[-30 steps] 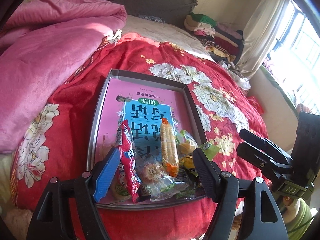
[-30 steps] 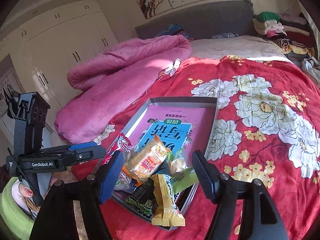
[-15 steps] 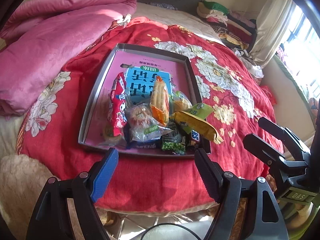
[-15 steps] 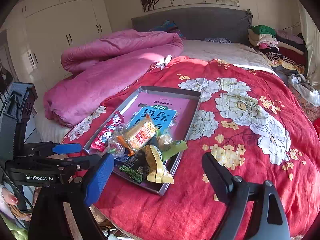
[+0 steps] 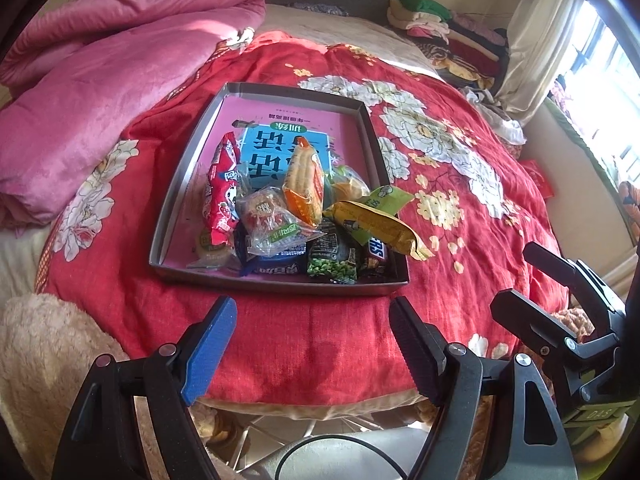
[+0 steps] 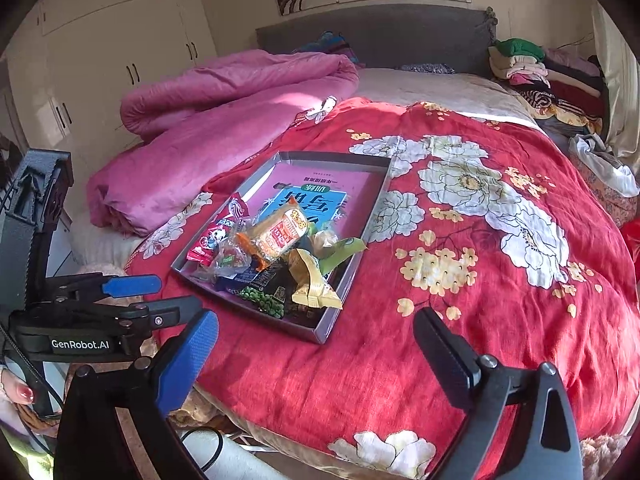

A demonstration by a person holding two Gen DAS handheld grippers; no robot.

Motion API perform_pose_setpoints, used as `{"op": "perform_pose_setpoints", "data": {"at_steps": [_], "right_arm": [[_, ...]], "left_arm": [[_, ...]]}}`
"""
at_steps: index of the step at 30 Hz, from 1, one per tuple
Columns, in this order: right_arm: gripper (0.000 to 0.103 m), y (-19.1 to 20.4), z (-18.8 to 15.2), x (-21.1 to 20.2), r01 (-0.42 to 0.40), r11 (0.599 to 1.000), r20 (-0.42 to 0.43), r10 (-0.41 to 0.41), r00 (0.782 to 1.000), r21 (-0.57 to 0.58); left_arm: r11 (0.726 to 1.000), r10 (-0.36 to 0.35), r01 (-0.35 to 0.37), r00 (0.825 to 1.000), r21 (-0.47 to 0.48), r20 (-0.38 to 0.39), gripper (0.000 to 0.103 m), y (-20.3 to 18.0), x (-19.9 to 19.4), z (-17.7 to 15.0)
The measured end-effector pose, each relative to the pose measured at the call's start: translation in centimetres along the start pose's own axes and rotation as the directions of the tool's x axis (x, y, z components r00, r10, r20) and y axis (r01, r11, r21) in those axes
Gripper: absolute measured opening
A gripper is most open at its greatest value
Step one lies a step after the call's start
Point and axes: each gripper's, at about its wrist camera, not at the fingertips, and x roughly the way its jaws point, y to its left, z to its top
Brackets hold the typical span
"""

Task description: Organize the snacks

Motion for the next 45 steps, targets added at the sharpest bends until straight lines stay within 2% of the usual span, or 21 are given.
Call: {"op": "perform_pose_setpoints", "data": {"at_steps": [45], "right_arm": [[0.099,0.5,0.1,-0.8,0.014,1.000,0.017,-0.014,1.000,-0.005]], "left_arm": [[0.999,0.023,-0.023,0.999,0.027,0.022,0.080,-0.5,-1.3,-0.4]]}}
